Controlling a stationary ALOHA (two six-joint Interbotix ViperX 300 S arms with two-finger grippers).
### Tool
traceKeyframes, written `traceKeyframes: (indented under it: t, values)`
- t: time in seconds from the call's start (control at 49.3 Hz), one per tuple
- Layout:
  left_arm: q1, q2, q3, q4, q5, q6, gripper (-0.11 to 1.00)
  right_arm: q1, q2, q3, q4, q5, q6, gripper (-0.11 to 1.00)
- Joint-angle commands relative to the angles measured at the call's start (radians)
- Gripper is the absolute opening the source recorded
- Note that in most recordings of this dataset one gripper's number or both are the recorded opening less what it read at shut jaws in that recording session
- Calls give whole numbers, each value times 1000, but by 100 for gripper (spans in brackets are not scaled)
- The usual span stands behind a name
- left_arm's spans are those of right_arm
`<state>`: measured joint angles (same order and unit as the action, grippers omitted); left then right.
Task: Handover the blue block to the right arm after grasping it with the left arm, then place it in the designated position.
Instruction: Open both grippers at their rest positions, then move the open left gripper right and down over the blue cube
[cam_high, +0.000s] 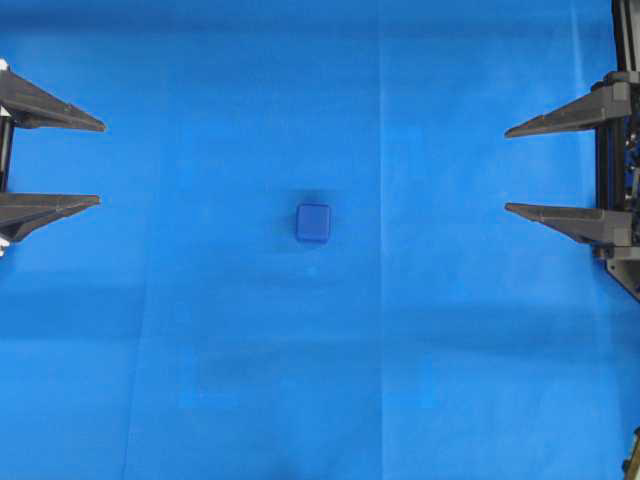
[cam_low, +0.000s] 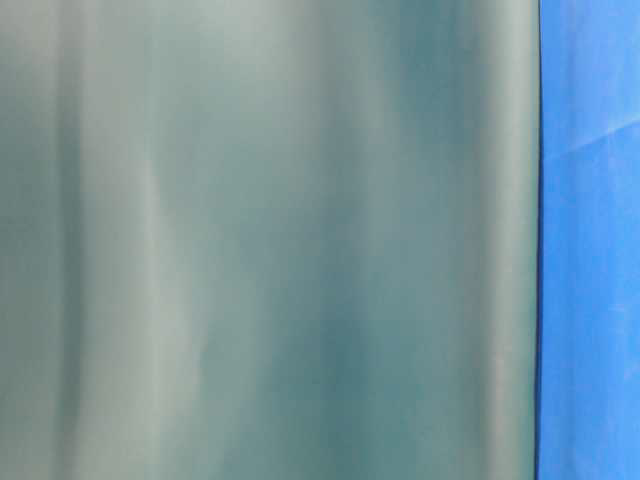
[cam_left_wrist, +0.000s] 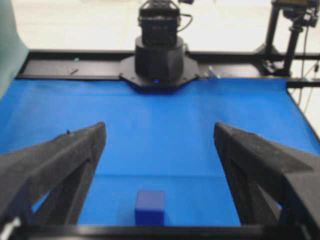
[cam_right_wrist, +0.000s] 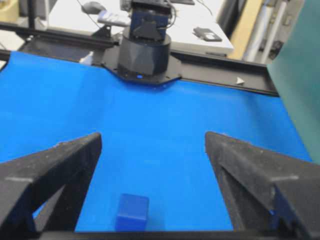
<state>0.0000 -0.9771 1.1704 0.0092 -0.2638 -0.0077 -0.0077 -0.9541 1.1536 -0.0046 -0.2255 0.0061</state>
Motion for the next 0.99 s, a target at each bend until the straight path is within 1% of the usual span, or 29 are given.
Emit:
traceKeyframes:
  t: [0.0,0.101,0.223,0.487,0.669,0.811,0.973]
  values:
    - [8,15,-18,3,-17,2,92,-5,8,-26,3,-5,2,96]
    - [8,48,-25,3,-55,2,92,-9,8,-26,3,-8,2,96]
    - [8,124,-44,3,-124,6,92,-14,11,-26,5,-9,2,96]
    - [26,327,-141,3,-181,11,92,-15,15,-26,3,-11,2,96]
    - [38,492,-244,3,-224,11,92,-15,18,-28,3,-11,2,96]
    - [38,626,-350,3,-221,14,92,-15,20,-26,3,-11,2,96]
    - [38,736,-453,3,-213,15,92,-15,20,-26,3,-12,2,96]
